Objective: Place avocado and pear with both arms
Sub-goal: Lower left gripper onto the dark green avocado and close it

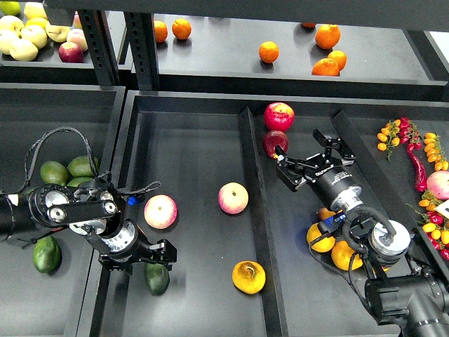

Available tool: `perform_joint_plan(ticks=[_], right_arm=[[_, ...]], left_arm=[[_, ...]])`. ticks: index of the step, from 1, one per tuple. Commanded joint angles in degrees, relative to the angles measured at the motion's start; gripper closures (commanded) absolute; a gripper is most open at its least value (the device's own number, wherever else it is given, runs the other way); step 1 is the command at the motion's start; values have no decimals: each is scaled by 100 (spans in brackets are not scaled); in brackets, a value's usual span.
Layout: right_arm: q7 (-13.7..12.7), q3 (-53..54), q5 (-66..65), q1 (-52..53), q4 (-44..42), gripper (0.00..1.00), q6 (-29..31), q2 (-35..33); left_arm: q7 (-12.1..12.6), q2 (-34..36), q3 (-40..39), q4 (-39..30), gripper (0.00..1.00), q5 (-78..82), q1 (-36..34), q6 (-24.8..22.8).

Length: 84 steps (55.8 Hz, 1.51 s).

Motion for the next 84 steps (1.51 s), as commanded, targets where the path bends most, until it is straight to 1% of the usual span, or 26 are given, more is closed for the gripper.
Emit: perform_joint_plan(ticks=[1, 23, 34, 44, 84], right_arm=[[-3, -1, 18, 0, 9, 1, 8, 0], [-3, -1, 18, 0, 44, 1, 8, 0], [-3, -1, 18, -18, 61, 1, 8, 0], [-3, -10, 44, -18, 61, 1, 8, 0], [-3, -27, 62, -9, 70, 1, 25, 0]], left_arm=[[0, -105, -44, 158, 1, -8, 20, 1], [0, -448, -115, 510, 3, 0, 178, 1], [0, -518, -115, 563, 4, 9, 249, 1], [0, -518, -115, 589, 10, 9, 293, 1], [0, -597, -176, 1064, 7, 97, 301, 1]])
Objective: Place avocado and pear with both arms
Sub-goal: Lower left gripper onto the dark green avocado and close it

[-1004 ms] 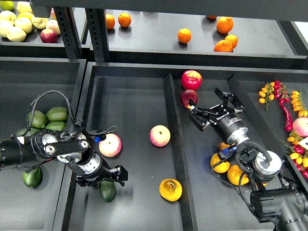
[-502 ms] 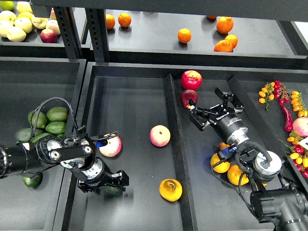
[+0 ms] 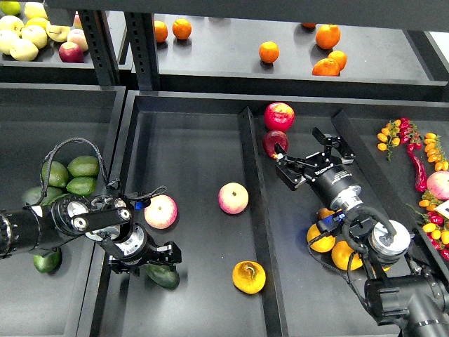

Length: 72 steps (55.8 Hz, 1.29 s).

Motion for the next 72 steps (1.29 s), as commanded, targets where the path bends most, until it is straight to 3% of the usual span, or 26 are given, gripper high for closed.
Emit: perform_joint_plan(ticks=[1, 46, 72], right_arm=[[1, -4, 0, 9, 0, 1, 3, 0], [1, -13, 0, 9, -18, 1, 3, 0], [9, -22, 0, 9, -9, 1, 73, 0]], left_arm=[[0, -21, -61, 65, 7, -6, 8, 0], [0, -346, -96, 540, 4, -507, 219, 0], [0, -390, -210, 724, 10, -489, 369, 0]])
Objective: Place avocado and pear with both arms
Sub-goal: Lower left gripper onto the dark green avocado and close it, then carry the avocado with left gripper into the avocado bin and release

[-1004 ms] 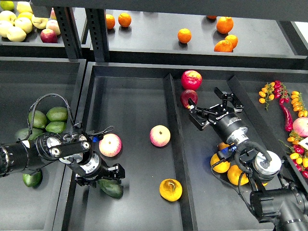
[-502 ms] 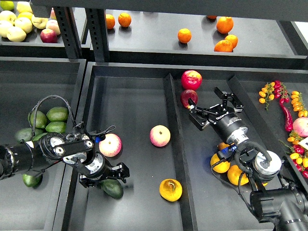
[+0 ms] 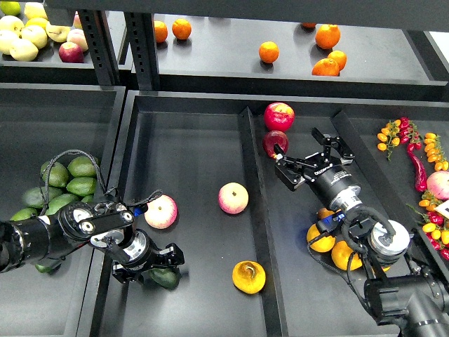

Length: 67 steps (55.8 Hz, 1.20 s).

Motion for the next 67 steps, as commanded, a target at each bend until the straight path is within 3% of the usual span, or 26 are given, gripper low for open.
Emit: perform_joint_plan(ticks=[1, 9, 19, 39, 52, 67], right_arm=[[2, -1, 0, 0, 6, 1, 86, 0], [2, -1, 0, 0, 6, 1, 104, 0], [2, -1, 0, -9, 6, 1, 113, 0], [2, -9, 0, -9, 15, 1, 113, 0], [2, -9, 0, -9, 24, 1, 113, 0], [2, -18, 0, 0, 32, 1, 183, 0]], left_arm=[[0, -30, -76, 27, 11, 10, 52, 0], [0, -65, -155, 115, 18, -16, 69, 0], [0, -136, -260, 168, 37, -60, 131, 0], [0, -171, -366, 282, 64, -175, 157, 0], [0, -171, -436, 203, 66, -183, 43, 0], [0, 40, -691, 177, 66, -192, -871, 0]])
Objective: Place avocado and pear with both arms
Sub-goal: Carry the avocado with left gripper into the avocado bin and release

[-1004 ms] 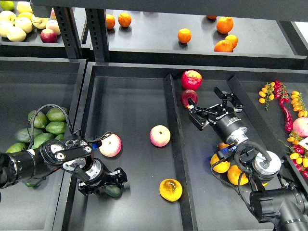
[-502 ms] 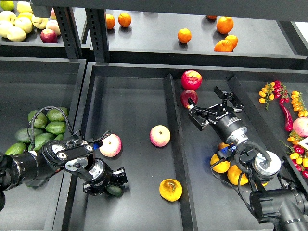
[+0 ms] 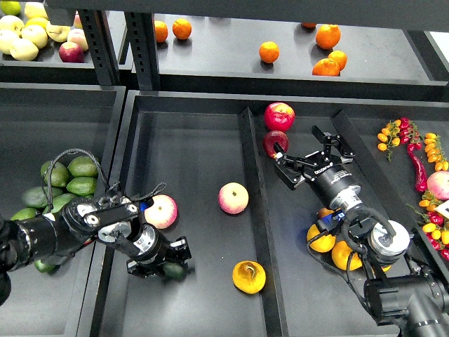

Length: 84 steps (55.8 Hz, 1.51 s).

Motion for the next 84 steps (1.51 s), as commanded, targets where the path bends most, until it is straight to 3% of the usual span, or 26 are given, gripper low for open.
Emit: perform_joint_plan(ticks=[1, 25, 42, 55, 84], right_arm=[[-1, 0, -5, 8, -1, 1, 68, 0], [-1, 0, 4, -1, -1, 1, 68, 0], [-1, -9, -5, -10, -1, 1, 68, 0], [-1, -17, -5, -19, -9, 1, 68, 0], [-1, -17, -5, -36, -1, 1, 77, 0]], left_arm=[[0, 178, -173, 4, 66, -10, -362, -1], [0, 1505, -270, 66, 63, -265, -863, -1], [0, 2700, -217, 4, 63, -256, -399, -1], [0, 2701, -410, 22, 63, -221, 191, -1], [0, 2147, -411, 250, 52, -204, 359, -1]])
